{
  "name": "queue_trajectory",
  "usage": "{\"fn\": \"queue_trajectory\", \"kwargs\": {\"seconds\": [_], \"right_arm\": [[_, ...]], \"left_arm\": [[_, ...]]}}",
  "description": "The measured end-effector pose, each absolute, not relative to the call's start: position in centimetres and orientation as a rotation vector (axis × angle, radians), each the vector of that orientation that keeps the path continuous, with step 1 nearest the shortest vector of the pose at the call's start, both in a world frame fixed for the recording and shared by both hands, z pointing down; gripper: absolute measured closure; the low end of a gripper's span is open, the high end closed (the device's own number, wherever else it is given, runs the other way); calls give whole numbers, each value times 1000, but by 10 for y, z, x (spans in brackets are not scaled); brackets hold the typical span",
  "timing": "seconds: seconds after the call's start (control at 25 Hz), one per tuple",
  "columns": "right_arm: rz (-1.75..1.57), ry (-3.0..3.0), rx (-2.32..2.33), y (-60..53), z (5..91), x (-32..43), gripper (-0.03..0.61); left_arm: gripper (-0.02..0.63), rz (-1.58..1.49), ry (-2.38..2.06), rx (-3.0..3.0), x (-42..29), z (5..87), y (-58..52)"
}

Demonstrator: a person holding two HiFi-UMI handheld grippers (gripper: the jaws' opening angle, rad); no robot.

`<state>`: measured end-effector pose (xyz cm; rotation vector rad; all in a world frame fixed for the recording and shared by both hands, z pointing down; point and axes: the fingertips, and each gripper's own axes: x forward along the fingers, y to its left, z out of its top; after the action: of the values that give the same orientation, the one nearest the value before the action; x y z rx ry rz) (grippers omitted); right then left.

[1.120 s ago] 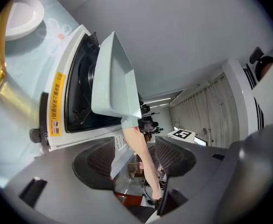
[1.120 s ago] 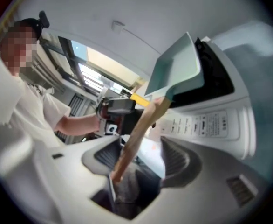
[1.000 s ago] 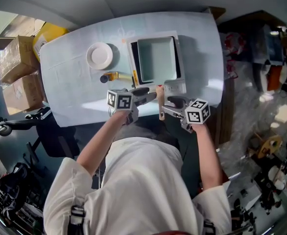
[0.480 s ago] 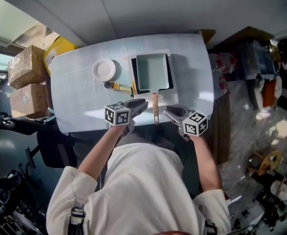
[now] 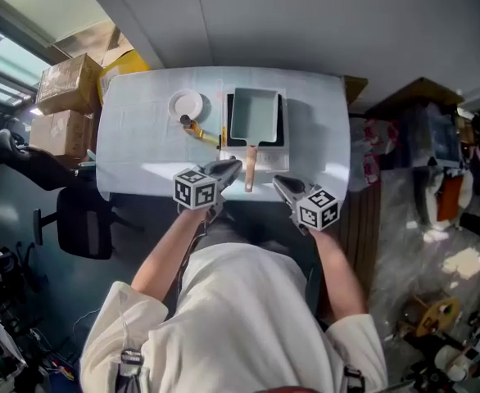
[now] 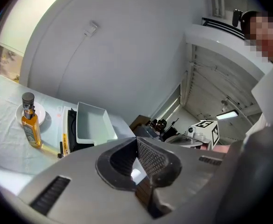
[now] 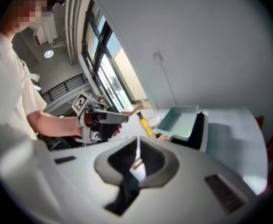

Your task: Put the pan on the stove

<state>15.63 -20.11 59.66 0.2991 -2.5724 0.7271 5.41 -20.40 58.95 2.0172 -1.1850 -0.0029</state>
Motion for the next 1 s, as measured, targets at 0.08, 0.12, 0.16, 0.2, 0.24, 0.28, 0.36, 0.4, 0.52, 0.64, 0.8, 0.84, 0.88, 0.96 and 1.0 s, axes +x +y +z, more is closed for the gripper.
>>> {"fn": "queue_trajectory", "kwargs": {"seconds": [0.08,0.12,0.16,0.2,0.24,0.28,0.36,0.4,0.52,0.64,0.8,0.84,0.88,0.96,1.0], "right_arm": [[685,-2576,292,-196,592,159,541],[666,-2583,286,-193,589,160,543],[647,-2593,282,-190,586,162,543],[629,-2603,283,-188,582,163,543],[609,-2612,289,-186,579,166,543],[588,-2620,301,-185,576,169,543],[532,-2633,335,-185,570,174,543],[503,-2640,350,-186,567,176,543],[443,-2663,372,-184,558,175,543],[390,-2690,400,-179,546,172,543],[281,-2729,466,-174,522,167,543],[261,-2736,486,-172,515,165,543],[248,-2742,504,-169,508,164,543],[243,-2754,541,-163,497,162,543],[242,-2761,564,-161,492,162,543]], "left_arm": [[589,1,-1234,2027,62,583,-196],[589,3,-1260,2030,66,580,-192],[589,5,-1285,2035,69,577,-188],[589,7,-1309,2041,72,574,-184],[589,10,-1333,2047,74,570,-179],[589,12,-1358,2053,76,566,-175],[589,18,-1415,2066,77,558,-167],[589,24,-1444,2073,77,553,-164],[589,41,-1516,2088,71,541,-154],[589,53,-1559,2111,67,526,-143],[589,102,-1606,2182,57,506,-132],[589,97,-1616,2193,52,501,-130],[589,87,-1625,2199,47,496,-126],[589,67,-1631,2203,39,489,-119],[589,62,-1631,2206,36,486,-117]]}}
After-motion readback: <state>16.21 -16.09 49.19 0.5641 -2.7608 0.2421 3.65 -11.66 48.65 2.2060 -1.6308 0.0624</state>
